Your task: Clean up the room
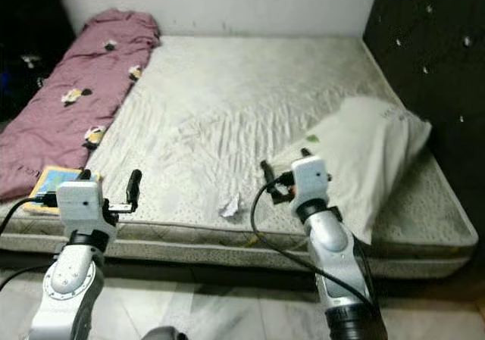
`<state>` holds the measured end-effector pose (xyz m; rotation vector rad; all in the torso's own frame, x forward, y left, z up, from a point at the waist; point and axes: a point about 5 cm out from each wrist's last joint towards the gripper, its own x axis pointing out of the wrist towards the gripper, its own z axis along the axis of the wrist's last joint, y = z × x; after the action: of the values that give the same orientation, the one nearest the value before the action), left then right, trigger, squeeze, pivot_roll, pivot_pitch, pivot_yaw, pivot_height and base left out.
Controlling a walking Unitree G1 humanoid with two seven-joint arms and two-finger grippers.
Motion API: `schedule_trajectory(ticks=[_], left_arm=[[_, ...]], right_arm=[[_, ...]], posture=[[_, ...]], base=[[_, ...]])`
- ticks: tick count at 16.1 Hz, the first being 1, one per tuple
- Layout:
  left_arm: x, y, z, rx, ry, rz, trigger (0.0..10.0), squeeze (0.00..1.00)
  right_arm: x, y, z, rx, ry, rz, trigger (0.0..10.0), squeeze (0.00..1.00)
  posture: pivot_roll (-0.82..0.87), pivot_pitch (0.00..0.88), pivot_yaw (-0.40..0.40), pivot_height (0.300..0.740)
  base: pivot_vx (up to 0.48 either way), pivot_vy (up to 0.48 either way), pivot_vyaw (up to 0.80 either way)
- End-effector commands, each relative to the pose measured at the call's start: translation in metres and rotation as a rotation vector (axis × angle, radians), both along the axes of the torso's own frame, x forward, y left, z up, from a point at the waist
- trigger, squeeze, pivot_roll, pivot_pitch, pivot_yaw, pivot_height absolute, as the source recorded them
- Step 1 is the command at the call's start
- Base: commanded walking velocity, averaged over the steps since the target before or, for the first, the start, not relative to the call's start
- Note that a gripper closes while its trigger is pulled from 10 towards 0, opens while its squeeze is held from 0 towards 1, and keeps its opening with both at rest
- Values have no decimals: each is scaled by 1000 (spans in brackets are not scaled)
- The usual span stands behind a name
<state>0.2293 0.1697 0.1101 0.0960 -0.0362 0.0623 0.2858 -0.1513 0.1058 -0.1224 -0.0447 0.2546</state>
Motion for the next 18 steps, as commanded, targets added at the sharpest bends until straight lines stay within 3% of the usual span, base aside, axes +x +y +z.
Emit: schedule_trajectory(ticks=[1,10,13,18], left_arm=[[1,2,1,6,-7,0,10000,0],[1,2,1,2,-6,-12,10000,0],[7,3,4,-22,-12,5,10000,0],[10,3,3,-27,-1,3,10000,0]], right_arm=[[3,5,4,9,-20,15,10000,0],[3,4,-1,12,-7,-7,10000,0],[8,5,2,30,-20,-16,10000,0],[9,6,3,41,-21,-17,10000,0]], posture=[[32,19,-4,740],[39,25,-5,740],[38,34,4,740],[33,29,12,740]], base=[[315,0,0],[341,0,0],[80,0,0],[0,478,0]])
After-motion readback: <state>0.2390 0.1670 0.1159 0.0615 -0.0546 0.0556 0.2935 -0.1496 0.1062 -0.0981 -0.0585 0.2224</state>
